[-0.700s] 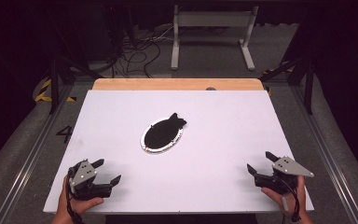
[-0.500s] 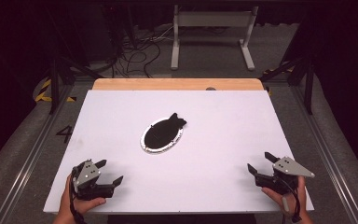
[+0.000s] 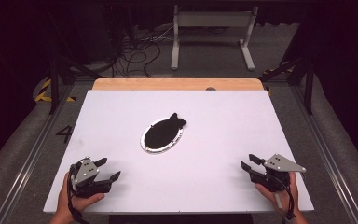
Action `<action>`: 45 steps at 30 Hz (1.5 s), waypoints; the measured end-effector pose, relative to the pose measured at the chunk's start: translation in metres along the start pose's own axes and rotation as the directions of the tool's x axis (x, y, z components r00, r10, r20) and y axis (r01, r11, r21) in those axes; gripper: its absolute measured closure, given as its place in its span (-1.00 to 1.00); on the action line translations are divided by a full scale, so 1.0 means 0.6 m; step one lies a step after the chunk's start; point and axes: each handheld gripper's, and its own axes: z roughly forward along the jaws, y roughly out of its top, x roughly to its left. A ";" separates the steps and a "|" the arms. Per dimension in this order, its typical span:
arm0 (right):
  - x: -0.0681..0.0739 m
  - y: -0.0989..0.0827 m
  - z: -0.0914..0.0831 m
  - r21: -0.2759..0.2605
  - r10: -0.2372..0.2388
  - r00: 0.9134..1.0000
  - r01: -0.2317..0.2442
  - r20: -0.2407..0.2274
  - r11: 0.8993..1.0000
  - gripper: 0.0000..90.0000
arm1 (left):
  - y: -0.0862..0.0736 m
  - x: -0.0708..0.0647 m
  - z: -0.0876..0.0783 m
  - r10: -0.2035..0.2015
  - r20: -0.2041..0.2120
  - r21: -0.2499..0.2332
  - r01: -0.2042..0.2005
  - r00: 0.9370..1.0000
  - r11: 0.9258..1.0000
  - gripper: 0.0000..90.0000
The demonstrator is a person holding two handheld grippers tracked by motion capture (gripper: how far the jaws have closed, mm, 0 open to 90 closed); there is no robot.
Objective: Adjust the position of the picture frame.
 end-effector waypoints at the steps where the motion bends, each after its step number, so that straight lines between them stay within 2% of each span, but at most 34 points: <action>1: 0.004 0.002 0.002 0.001 -0.012 1.000 0.012 -0.011 1.000 0.47 | 0.004 0.000 0.001 0.013 0.000 0.012 -0.013 1.000 1.000 -0.06; 2: 0.007 0.005 0.007 0.014 -0.034 0.999 0.034 -0.027 0.999 0.59 | 0.006 0.000 0.001 0.012 -0.002 0.012 -0.012 1.000 1.000 0.14; 4: 0.011 0.012 0.014 0.019 -0.040 0.998 0.041 -0.053 0.999 0.79 | 0.013 0.006 0.000 -0.007 0.002 -0.001 0.007 1.000 1.000 0.47; 8: 0.018 0.026 0.025 0.030 -0.066 0.995 0.068 -0.080 0.997 0.98 | 0.022 0.013 0.003 -0.005 0.000 0.008 0.005 1.000 1.000 0.85; 10: 0.019 0.029 0.027 0.031 -0.073 0.994 0.076 -0.084 0.997 1.00 | 0.024 0.015 0.006 -0.008 0.005 0.007 0.008 1.000 1.000 1.00; 12: 0.018 0.041 0.036 0.038 -0.084 0.992 0.087 -0.091 0.995 1.00 | 0.033 0.019 0.012 -0.018 0.009 0.012 0.018 1.000 1.000 1.00; 15: 0.012 0.063 0.050 0.034 -0.077 0.993 0.081 -0.093 0.996 1.00 | 0.044 0.019 0.021 -0.030 0.021 0.020 0.030 0.999 0.999 1.00; 17: 0.006 0.080 0.063 0.022 -0.070 0.993 0.073 -0.096 0.997 1.00 | 0.056 0.017 0.030 -0.020 0.028 0.026 0.020 0.999 0.999 1.00; 22: -0.002 0.124 0.097 -0.001 -0.087 0.992 0.088 -0.095 0.996 1.00 | 0.081 0.017 0.057 -0.008 0.066 0.013 0.007 0.998 1.000 1.00; 25: -0.003 0.152 0.125 -0.007 -0.115 0.988 0.115 -0.103 0.993 1.00 | 0.093 0.020 0.072 0.006 0.063 0.009 -0.007 0.998 1.000 1.00; 26: -0.002 0.165 0.143 0.003 -0.117 0.987 0.118 -0.106 0.993 1.00 | 0.098 0.024 0.083 -0.007 0.069 0.009 0.006 0.998 1.000 1.00; 28: -0.002 0.173 0.153 0.007 -0.122 0.987 0.124 -0.104 0.992 1.00 | 0.101 0.026 0.087 -0.012 0.071 0.012 0.011 0.997 1.000 1.00; 32: -0.005 0.203 0.192 0.009 -0.101 0.988 0.102 -0.120 0.995 1.00 | 0.110 0.030 0.099 -0.034 0.086 0.005 0.034 0.996 0.999 1.00; 36: -0.005 0.222 0.229 0.022 -0.069 0.988 0.073 -0.140 0.997 1.00 | 0.115 0.031 0.112 -0.050 0.100 0.014 0.049 0.994 0.999 1.00; 37: -0.003 0.225 0.237 0.030 -0.074 0.987 0.079 -0.141 0.996 1.00 | 0.115 0.028 0.114 -0.055 0.110 0.019 0.054 0.992 0.998 1.00; 38: -0.001 0.227 0.246 0.035 -0.070 0.987 0.076 -0.142 0.996 1.00 | 0.116 0.027 0.116 -0.043 0.109 0.021 0.041 0.993 0.999 1.00; 39: -0.001 0.227 0.246 0.035 -0.070 0.987 0.076 -0.142 0.996 1.00 | 0.116 0.027 0.116 -0.043 0.109 0.021 0.041 0.993 0.999 1.00; 41: 0.004 0.230 0.260 0.038 -0.079 0.985 0.086 -0.153 0.996 1.00 | 0.117 0.023 0.117 -0.041 0.121 0.027 0.038 0.992 0.999 1.00; 42: 0.007 0.232 0.275 0.053 -0.070 0.985 0.079 -0.156 0.996 1.00 | 0.117 0.021 0.117 -0.031 0.123 0.029 0.027 0.992 0.999 1.00; 45: 0.011 0.233 0.288 0.064 -0.071 0.984 0.082 -0.161 0.995 1.00 | 0.116 0.018 0.116 -0.024 0.124 0.032 0.021 0.992 0.999 1.00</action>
